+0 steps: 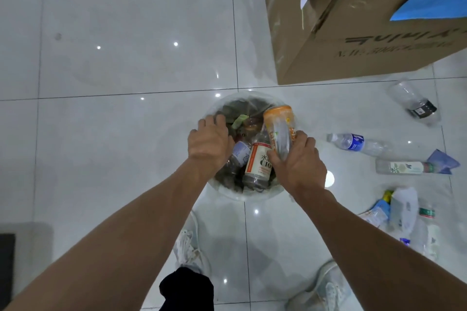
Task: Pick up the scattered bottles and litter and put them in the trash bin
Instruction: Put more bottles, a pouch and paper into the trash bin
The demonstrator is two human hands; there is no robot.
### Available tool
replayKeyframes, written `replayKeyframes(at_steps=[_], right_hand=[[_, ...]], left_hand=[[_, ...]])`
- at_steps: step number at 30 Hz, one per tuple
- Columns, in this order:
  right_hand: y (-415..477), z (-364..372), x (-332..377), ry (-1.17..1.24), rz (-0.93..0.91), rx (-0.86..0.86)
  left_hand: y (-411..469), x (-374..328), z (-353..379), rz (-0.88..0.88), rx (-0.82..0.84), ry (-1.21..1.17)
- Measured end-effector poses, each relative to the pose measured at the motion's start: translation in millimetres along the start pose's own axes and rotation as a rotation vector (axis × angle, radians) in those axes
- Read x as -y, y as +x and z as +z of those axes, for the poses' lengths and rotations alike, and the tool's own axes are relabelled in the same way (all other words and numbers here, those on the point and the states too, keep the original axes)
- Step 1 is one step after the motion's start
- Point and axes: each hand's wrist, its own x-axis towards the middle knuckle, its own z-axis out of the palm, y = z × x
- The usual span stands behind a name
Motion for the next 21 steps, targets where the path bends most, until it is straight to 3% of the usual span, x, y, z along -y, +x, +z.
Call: replayKeyframes(at_steps=[8,12,16,21], right_hand=[[9.4,4.8,46.9,-0.115,-0.200,0.058],[19.8,13.8,70.4,0.087,-0.046,0.241],[7.1,12.9,61.6,0.025,-0.075,0.164],[-9.9,5.5,30.8,-0.009,-0.077,0.132]], left_hand=[[-19.0,31.4,0.1,-0.015,0.007,-0.059],[-29.3,34.0,5.2,-0.041,0.005,-0.163],[-41.3,28.8,11.3,0.032,-0.063,-0.099],[-45.8,15.7,11.1,0.012,-0.030,-0.129]])
